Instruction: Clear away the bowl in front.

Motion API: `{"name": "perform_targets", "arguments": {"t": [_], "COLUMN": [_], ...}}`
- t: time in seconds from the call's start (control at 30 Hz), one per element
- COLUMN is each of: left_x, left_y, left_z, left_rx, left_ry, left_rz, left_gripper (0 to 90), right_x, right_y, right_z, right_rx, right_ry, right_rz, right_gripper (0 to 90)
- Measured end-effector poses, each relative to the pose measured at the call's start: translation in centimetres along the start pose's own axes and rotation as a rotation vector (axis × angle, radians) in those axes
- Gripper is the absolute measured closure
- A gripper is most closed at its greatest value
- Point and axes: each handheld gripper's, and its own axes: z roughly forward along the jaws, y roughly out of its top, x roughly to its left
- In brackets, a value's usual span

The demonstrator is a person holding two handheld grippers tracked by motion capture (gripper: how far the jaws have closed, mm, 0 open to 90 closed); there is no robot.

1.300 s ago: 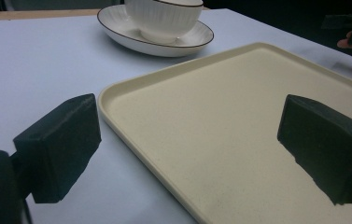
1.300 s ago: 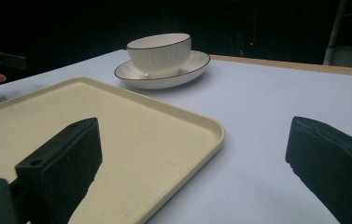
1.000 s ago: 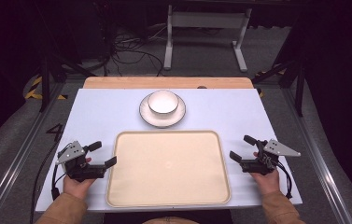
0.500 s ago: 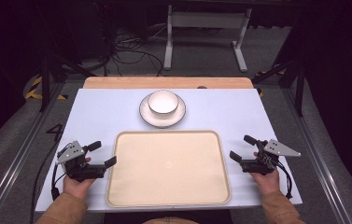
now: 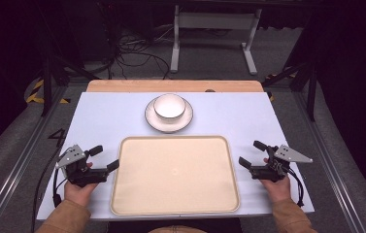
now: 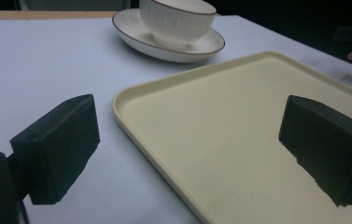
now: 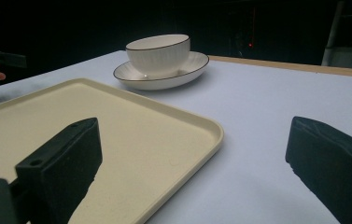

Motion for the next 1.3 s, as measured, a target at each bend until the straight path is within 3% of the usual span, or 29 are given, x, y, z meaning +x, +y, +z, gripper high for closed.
{"name": "perform_targets", "arguments": {"t": [0.47, 0.87, 1.3], "left_x": [-0.8, -1.0, -1.6], "left_y": [3.4, 5.9, 8.9], "left_z": [-1.0, -1.8, -2.2], "left_rx": [-0.027, -0.063, -0.091], "left_ry": [0.001, -0.009, -0.010], "left_rz": [0.062, 0.069, 0.114], "left_gripper": [5.6, 5.8, 5.1], "right_x": [0.0, 0.0, 0.0], "right_y": [0.0, 0.0, 0.0], "right_z": [0.0, 0.0, 0.0], "right_rx": [0.002, 0.003, 0.004], "right_ry": [-0.002, -0.002, -0.001], "right_rz": [0.010, 0.009, 0.012], "right_gripper": [4.2, 4.2, 4.2]}}
